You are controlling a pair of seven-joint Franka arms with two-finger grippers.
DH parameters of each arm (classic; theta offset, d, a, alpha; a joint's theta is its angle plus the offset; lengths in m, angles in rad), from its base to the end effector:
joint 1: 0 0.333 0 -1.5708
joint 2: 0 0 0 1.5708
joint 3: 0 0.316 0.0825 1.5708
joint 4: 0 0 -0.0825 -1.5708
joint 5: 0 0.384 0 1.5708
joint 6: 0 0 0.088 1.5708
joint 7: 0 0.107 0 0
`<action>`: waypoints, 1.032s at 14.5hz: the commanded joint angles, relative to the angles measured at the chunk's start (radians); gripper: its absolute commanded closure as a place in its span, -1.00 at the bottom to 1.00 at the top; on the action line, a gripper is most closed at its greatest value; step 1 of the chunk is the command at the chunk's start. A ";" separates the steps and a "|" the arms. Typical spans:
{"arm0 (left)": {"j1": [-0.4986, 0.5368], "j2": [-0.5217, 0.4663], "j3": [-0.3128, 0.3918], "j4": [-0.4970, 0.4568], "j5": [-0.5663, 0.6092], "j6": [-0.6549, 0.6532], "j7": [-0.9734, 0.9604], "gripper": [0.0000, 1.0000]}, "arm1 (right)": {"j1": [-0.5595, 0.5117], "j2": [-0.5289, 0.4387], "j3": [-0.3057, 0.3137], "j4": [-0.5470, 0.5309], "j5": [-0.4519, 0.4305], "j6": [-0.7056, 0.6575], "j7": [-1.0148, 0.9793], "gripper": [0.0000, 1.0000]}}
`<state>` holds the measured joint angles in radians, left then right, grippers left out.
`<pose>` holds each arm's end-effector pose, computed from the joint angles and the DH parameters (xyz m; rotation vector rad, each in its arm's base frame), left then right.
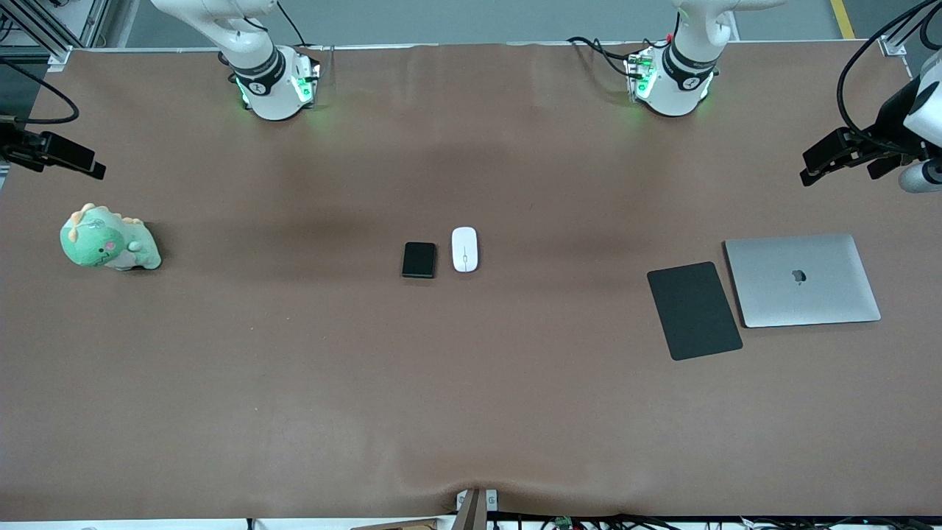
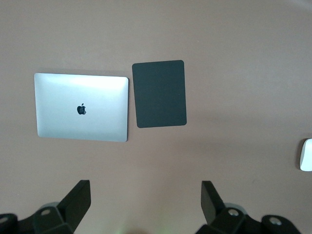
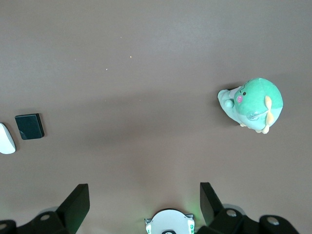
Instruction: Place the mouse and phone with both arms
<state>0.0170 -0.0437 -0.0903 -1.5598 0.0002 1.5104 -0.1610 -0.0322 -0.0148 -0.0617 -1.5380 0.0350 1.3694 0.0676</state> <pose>0.5335 -0.0403 0.6481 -3.1338 -0.1377 0.0084 0.5261 -0.0455 0.6317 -3.0853 0.2428 0.2378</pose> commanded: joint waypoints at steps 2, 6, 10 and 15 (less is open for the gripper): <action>0.004 0.018 -0.003 0.030 0.012 -0.015 0.003 -1.00 | -0.011 -0.016 0.005 -0.007 0.028 -0.006 -0.014 -1.00; 0.000 0.056 -0.006 0.064 0.001 -0.015 0.002 -1.00 | -0.012 -0.043 0.007 -0.054 0.028 0.013 -0.014 -1.00; -0.057 0.091 -0.031 0.063 -0.002 -0.004 -0.018 -1.00 | -0.012 -0.083 0.008 -0.113 0.028 0.051 -0.015 -1.00; -0.262 0.246 -0.060 0.052 0.012 0.134 -0.167 -1.00 | -0.012 -0.074 0.007 -0.099 0.028 0.043 -0.015 -1.00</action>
<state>-0.1669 0.1208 -0.1460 -1.5298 -0.0009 1.5887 -0.2516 -0.0322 -0.0625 -0.0606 -1.6137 0.0396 1.4026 0.0662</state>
